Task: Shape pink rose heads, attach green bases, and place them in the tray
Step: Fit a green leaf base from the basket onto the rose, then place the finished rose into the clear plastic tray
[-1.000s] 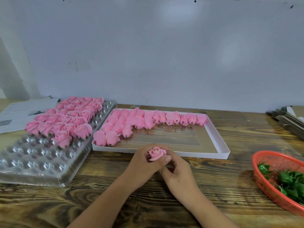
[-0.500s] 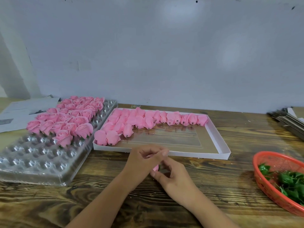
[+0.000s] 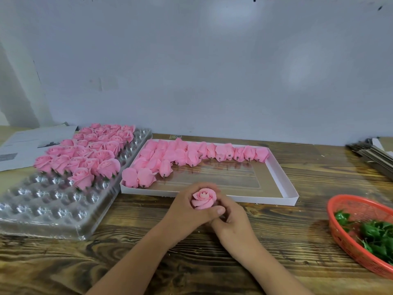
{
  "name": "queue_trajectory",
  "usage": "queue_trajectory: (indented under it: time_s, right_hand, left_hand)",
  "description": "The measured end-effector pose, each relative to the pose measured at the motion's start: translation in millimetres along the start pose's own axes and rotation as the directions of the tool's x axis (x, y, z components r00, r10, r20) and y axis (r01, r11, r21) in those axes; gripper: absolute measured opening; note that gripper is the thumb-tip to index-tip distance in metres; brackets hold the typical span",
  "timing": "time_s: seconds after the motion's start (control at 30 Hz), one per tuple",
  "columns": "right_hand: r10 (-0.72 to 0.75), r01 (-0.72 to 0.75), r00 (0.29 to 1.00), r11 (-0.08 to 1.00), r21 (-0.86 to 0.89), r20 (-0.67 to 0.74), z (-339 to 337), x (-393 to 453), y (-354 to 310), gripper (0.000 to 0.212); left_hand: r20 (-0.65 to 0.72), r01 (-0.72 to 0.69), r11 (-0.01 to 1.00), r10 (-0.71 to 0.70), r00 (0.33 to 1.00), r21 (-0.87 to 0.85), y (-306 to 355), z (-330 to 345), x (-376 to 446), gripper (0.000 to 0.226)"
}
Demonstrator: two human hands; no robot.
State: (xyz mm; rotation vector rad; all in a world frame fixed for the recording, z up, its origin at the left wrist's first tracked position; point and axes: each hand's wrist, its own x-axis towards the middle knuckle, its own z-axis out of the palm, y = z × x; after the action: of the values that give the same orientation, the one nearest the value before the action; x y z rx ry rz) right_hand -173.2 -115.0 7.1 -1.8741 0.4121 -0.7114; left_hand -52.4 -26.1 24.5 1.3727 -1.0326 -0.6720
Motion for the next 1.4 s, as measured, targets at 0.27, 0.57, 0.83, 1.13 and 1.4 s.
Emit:
queue_trajectory:
  time_s: [0.27,0.57,0.83,1.13,1.4]
  right_hand:
    - [0.029,-0.022,0.998,0.991,-0.129,0.050,4,-2,0,0.033]
    - [0.020,-0.023,0.995,0.999,-0.034,-0.098,0,0,1,0.041]
    - [0.013,-0.025,0.980,0.998,-0.054,-0.198,3,1,-1,0.030]
    - [0.056,-0.086,0.977,0.986,-0.139,-0.207,2,2,6,0.046]
    - [0.035,-0.065,0.985,0.984,-0.168,-0.170,1,-1,9,0.046]
  left_hand:
    - [-0.051,-0.069,0.987,0.063,0.997,-0.142,2,-3,-1,0.009]
    - [-0.028,0.006,1.000,-0.006,1.000,-0.005,-9,-2,1,0.056]
    - [-0.154,-0.016,0.999,0.021,0.988,0.030,-14,-5,5,0.044]
    - [-0.241,-0.043,0.988,0.078,0.967,0.146,-4,-32,17,0.042]
    - [-0.378,0.026,0.973,0.066,0.923,0.231,38,-104,62,0.041]
